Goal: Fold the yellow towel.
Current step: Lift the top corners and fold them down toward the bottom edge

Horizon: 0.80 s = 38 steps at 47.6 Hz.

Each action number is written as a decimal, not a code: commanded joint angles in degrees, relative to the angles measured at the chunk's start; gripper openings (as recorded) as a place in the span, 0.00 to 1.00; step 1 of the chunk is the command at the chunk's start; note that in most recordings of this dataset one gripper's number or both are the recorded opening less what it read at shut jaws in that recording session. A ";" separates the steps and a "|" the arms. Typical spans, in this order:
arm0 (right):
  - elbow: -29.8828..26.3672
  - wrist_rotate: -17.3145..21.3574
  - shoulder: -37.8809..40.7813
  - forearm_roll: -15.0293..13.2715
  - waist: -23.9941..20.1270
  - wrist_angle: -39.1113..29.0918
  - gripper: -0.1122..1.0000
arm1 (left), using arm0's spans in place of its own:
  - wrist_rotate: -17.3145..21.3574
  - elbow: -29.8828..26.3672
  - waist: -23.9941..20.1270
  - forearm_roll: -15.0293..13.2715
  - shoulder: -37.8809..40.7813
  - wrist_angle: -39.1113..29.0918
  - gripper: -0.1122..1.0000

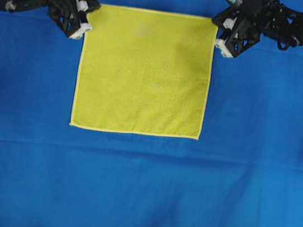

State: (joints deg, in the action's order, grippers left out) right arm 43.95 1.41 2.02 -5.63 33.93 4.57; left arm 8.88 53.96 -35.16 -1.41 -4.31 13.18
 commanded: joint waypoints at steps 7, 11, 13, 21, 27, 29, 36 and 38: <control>0.97 0.09 -5.45 1.76 -4.31 -5.45 0.13 | -1.32 1.05 6.77 -0.09 -4.04 -3.69 0.11; 2.20 0.09 -8.00 2.37 -7.56 -6.94 0.13 | -1.49 1.85 11.43 -0.26 -5.54 -6.24 0.11; 2.81 0.18 -9.14 2.72 -9.14 -7.38 0.13 | -2.11 2.11 13.54 -0.26 -6.24 -7.12 0.11; 5.89 1.76 -12.74 5.01 -16.35 -7.82 0.13 | -7.91 4.04 21.80 -0.26 -8.26 -9.23 0.11; 7.21 4.57 -13.45 5.36 -20.83 -8.70 0.13 | -12.04 5.45 27.07 -0.26 -8.96 -10.37 0.11; 7.38 5.71 -13.54 5.36 -22.15 -9.14 0.13 | -13.45 5.71 28.83 -0.26 -9.14 -10.37 0.11; 7.47 9.58 -13.27 5.36 -26.46 -9.67 0.13 | -17.58 5.80 35.07 -0.26 -8.79 -10.46 0.11; 7.47 10.11 -13.18 5.36 -27.42 -9.67 0.13 | -18.28 5.63 36.56 -0.26 -8.61 -10.37 0.11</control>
State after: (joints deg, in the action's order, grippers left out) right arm 51.86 10.99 -10.55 -0.44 8.09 -5.10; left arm -8.35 60.29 -1.23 -1.58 -12.48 2.64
